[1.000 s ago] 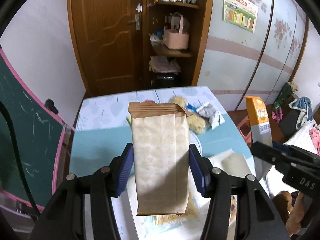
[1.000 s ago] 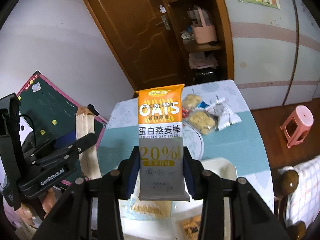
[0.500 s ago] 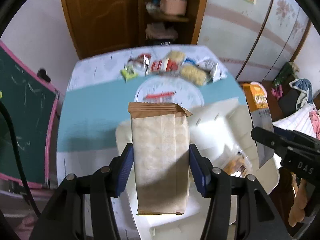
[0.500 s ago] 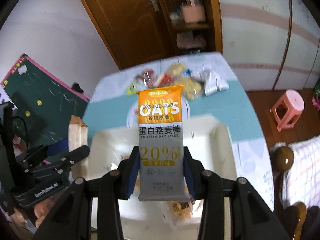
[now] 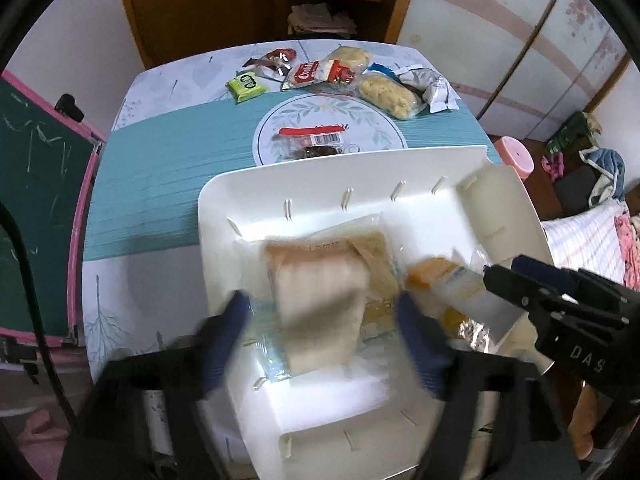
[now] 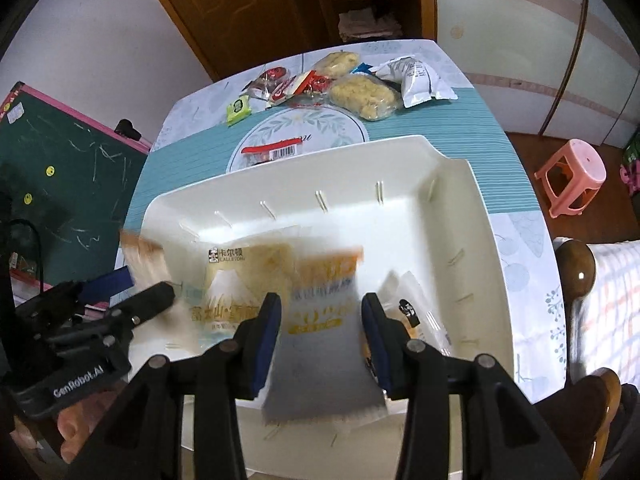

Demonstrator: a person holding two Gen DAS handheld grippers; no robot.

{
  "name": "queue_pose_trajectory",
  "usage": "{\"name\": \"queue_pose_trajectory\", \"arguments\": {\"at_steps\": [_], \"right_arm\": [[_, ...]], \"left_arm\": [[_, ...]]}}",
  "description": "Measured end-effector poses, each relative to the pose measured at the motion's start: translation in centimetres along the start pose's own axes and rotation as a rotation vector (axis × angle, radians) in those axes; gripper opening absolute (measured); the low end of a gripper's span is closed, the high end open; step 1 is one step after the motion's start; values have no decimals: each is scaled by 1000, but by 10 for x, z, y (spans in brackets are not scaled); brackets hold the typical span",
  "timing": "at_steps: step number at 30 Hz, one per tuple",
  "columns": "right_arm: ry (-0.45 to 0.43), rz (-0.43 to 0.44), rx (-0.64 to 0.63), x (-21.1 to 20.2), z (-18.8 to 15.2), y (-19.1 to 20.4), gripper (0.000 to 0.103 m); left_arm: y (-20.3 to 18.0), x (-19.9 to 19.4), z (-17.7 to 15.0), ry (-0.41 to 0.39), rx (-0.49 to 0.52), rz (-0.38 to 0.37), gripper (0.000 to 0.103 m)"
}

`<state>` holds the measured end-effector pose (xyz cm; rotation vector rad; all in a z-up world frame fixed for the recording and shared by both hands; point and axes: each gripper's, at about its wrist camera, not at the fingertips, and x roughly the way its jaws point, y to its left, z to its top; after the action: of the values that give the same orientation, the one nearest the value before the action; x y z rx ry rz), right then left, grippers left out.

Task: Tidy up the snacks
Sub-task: 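Carry the paper bar into the tray with the left tool while the right tool places the OATS stick, then grasp the puffed snack bag with the left tool while the right tool grasps the white printed bag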

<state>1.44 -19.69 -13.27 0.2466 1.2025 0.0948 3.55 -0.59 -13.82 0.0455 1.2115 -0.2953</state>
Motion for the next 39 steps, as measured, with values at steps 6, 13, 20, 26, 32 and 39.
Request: {"name": "queue_pose_trajectory", "arguments": {"at_steps": [6, 13, 20, 26, 32, 39], "right_arm": [[29, -3, 18, 6, -3, -2, 46], [19, -14, 3, 3, -3, 2, 46], [13, -18, -2, 2, -2, 2, 46], [-6, -20, -6, -3, 1, 3, 46], [-27, -18, -15, -6, 7, 1, 46], [-121, -22, -80, -37, 38, 3, 46]], "left_arm": [[10, 4, -1, 17, -74, 7, 92], [4, 1, 0, 7, -57, 35, 92], [1, -19, 5, -87, -40, 48, 92], [-4, -45, 10, -203, 11, 56, 92], [-12, -59, 21, -237, 78, 52, 92], [-9, -79, 56, -259, 96, 70, 92]]}}
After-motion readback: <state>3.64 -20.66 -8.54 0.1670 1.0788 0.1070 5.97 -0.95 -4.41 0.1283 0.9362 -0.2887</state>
